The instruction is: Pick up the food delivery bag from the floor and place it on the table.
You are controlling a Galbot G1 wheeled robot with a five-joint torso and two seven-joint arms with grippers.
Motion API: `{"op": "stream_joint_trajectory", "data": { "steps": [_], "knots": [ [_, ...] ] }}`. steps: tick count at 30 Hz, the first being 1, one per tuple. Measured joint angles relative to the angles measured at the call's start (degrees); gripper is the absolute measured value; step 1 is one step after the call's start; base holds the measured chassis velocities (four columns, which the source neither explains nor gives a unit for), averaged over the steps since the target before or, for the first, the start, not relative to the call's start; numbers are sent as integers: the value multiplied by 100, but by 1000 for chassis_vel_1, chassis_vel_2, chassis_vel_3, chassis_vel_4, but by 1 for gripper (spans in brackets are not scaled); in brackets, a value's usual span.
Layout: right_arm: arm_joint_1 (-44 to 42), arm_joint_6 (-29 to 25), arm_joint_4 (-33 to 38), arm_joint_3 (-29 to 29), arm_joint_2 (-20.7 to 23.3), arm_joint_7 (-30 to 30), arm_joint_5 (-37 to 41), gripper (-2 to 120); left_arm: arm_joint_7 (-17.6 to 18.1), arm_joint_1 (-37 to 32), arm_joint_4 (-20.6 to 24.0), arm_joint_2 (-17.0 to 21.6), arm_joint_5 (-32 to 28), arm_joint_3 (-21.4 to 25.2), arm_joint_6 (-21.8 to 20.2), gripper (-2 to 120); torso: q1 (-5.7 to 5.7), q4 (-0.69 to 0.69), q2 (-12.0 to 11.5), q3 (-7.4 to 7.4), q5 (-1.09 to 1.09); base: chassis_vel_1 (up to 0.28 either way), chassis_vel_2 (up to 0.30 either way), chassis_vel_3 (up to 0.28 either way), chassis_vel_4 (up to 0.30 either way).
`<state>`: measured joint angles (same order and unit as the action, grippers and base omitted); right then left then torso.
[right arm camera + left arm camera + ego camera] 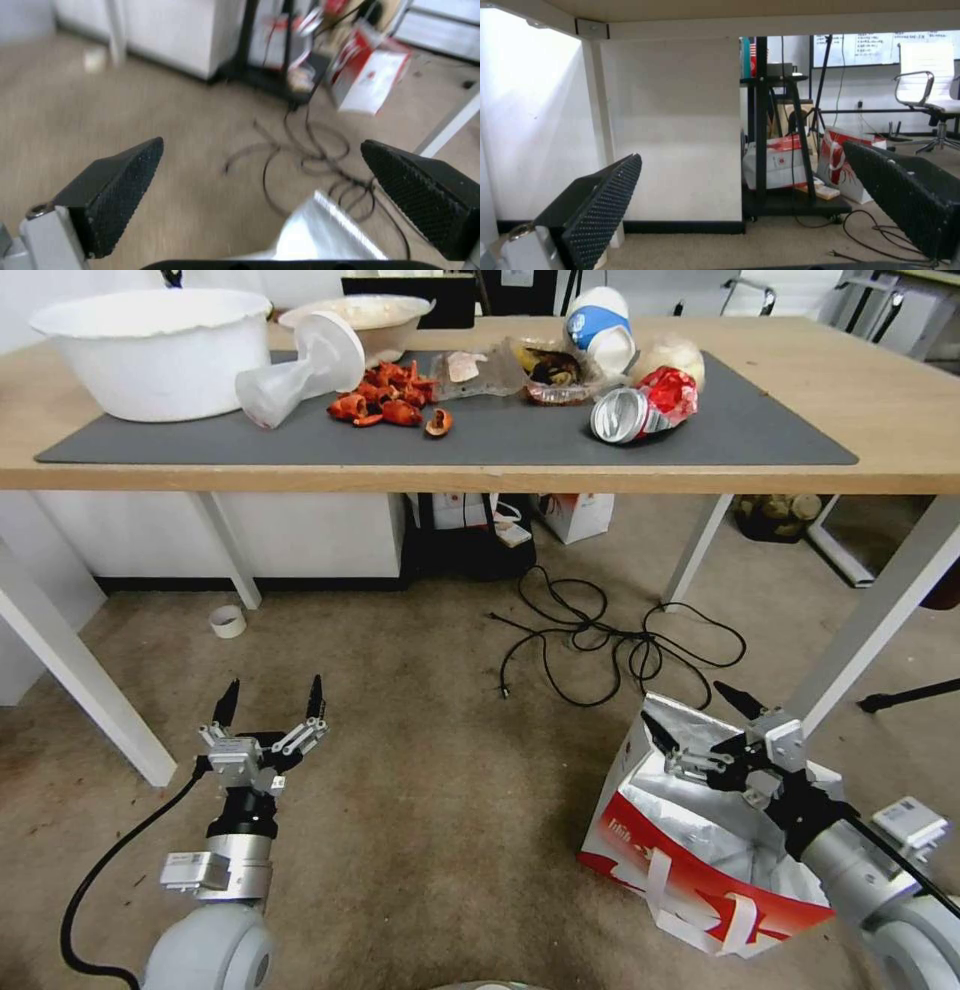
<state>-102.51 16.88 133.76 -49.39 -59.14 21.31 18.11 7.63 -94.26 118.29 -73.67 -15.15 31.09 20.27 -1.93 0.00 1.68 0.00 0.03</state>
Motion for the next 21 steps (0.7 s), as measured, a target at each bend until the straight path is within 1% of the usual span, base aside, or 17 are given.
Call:
{"op": "stream_joint_trajectory", "data": {
  "steps": [1,2,3,5,6,8,9,10,11,12,14,15,17,18,21],
  "knots": [
    [-78,10,-77,-11,298,5,-63,100,1,-8,0,8,0,15,19,100,0,0,2,0,-2,0,0,0,0],
    [-97,19,-102,-22,395,7,-80,100,1,-9,-2,13,-1,25,27,100,0,-1,2,0,-2,0,0,0,0],
    [-97,19,-102,-22,395,7,-80,100,1,-9,-2,13,-1,25,27,100,0,-1,2,0,-2,0,0,0,0],
    [-159,141,-249,-131,924,45,-138,100,2,-8,-14,48,-20,73,80,100,-1,1,5,0,-1,0,0,0,0],
    [-159,141,-249,-131,924,45,-138,100,2,-8,-14,48,-20,73,80,100,-1,1,5,0,-1,0,0,0,0],
    [-216,228,-371,-228,1244,114,-204,100,3,-4,-16,74,-48,95,95,100,-1,1,6,0,-2,0,0,0,0],
    [-279,321,-552,-364,1559,204,-391,100,4,2,-16,90,-70,108,104,100,-1,0,8,0,-1,0,0,0,0],
    [-315,381,-699,-479,1776,266,-507,100,4,9,-16,92,-78,110,107,100,-2,-1,9,0,-1,0,0,0,0],
    [-315,381,-699,-479,1776,266,-507,100,4,9,-16,92,-78,110,107,100,-2,-1,9,0,-1,0,0,0,0],
    [-319,408,-761,-530,1864,291,-541,100,4,10,-16,92,-78,110,109,100,-2,-1,10,0,-1,0,0,0,0],
    [-235,487,-992,-651,2175,353,-636,100,3,15,-20,92,-81,107,117,100,-2,-2,11,0,-2,0,0,0,0],
    [-235,487,-992,-651,2175,353,-636,100,3,15,-20,92,-81,107,117,100,-2,-2,11,0,-2,0,0,0,0],
    [-4,499,-1218,-654,2419,446,-872,100,2,15,-35,82,-81,95,126,100,-2,0,12,0,-2,0,0,0,0],
    [-4,499,-1218,-654,2419,446,-872,100,2,15,-35,82,-81,95,126,100,-2,0,12,0,-2,0,0,0,0],
    [498,565,-1517,-287,2817,643,-1151,100,-1,-7,-47,47,-65,66,128,100,-3,1,14,0,-3,0,0,0,0]
  ]
}}
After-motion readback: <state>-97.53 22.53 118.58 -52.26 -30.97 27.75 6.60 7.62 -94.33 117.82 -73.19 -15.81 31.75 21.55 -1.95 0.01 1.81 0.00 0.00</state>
